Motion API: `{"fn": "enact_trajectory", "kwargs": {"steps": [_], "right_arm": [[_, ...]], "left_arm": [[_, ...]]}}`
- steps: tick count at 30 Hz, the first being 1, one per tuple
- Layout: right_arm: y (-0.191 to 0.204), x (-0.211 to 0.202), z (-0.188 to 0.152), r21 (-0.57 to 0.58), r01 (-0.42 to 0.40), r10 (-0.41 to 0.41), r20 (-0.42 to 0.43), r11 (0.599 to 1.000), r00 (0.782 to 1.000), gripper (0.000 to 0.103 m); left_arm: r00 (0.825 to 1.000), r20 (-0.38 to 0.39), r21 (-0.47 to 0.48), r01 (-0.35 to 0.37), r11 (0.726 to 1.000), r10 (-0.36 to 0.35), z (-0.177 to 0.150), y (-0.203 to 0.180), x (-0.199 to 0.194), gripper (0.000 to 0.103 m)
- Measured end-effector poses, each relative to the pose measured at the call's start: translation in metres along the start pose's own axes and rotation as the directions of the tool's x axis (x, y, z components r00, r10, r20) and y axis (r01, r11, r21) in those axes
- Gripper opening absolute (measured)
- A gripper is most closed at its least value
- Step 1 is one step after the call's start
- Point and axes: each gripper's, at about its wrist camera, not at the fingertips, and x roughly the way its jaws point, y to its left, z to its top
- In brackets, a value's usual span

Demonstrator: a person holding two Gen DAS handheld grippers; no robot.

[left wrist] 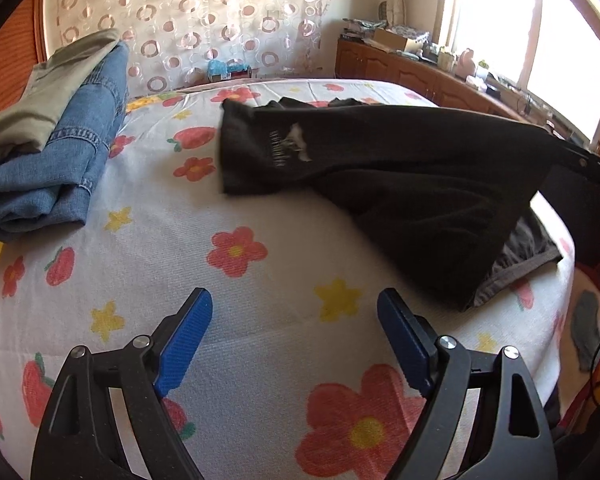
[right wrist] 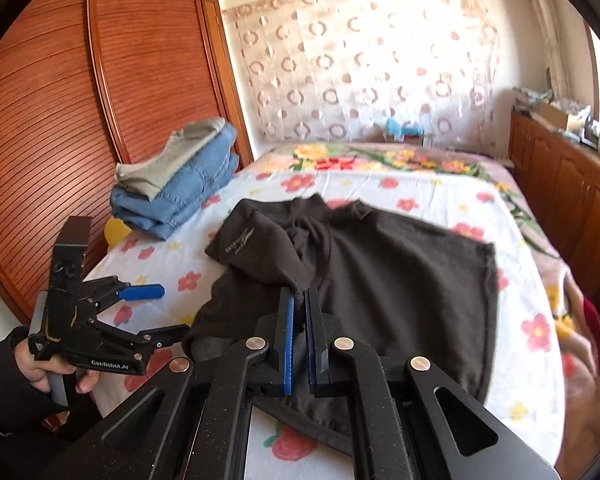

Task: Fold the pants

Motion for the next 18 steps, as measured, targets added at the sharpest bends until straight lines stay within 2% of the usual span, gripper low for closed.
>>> {"fn": "enact_trajectory", "kwargs": {"steps": [5,10,18], "right_arm": [[-0.002,-0.021,-0.008,0.01,0.019,-0.019,0.031,1.0,0.999,0.005],[-0.01,-0.035,-0.019,0.036,0.045,-0.046,0.048,0.998,0.998,0.005],[-0.018,-0.057,-0.033,0.069,0.089,-0.093,0.062,0.994,0.994,0.005]], "left_arm": [[0.999,0.054,-0.017,0.008,1.0,-0.007,0.009,-0.004,-0.017,0.085],[0.994,0.1,0.021,0.03,0.999,-0.032,0.023,-0.022,-0.032,0.085],[0.991,0.108,0.073,0.073,0.995,-0.081,0.043,-0.054,-0.026,0.085]]}}
